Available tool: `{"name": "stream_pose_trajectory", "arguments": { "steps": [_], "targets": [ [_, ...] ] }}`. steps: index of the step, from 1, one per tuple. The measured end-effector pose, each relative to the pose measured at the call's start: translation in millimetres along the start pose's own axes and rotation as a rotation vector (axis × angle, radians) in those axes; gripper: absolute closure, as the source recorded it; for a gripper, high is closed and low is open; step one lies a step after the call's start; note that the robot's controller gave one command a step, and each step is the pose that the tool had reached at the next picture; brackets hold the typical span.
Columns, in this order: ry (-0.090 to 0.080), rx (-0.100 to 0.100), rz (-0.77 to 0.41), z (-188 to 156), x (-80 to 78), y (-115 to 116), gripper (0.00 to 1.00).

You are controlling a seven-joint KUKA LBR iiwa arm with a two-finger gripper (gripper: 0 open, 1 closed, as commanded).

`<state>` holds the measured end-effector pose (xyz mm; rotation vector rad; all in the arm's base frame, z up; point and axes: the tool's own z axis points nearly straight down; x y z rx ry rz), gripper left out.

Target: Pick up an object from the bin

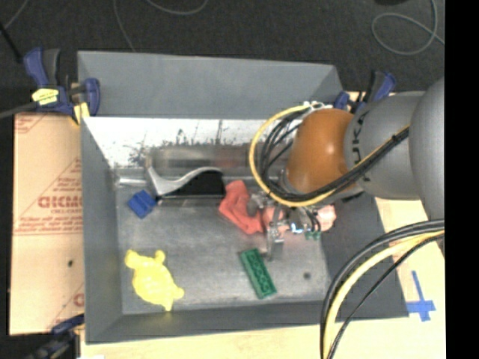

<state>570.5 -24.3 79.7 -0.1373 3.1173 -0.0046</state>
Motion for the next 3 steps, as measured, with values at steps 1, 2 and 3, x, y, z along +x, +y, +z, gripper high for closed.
{"name": "stream_pose_trajectory", "arguments": {
  "steps": [1, 2, 3],
  "targets": [
    [0.004, -0.002, -0.043, 8.1, -11.8, -1.6, 1.00],
    [0.004, -0.002, -0.044, 8.1, -11.8, -1.6, 1.00],
    [-0.001, 0.000, -0.081, -124.3, -15.8, -2.4, 1.00]
  ]
}}
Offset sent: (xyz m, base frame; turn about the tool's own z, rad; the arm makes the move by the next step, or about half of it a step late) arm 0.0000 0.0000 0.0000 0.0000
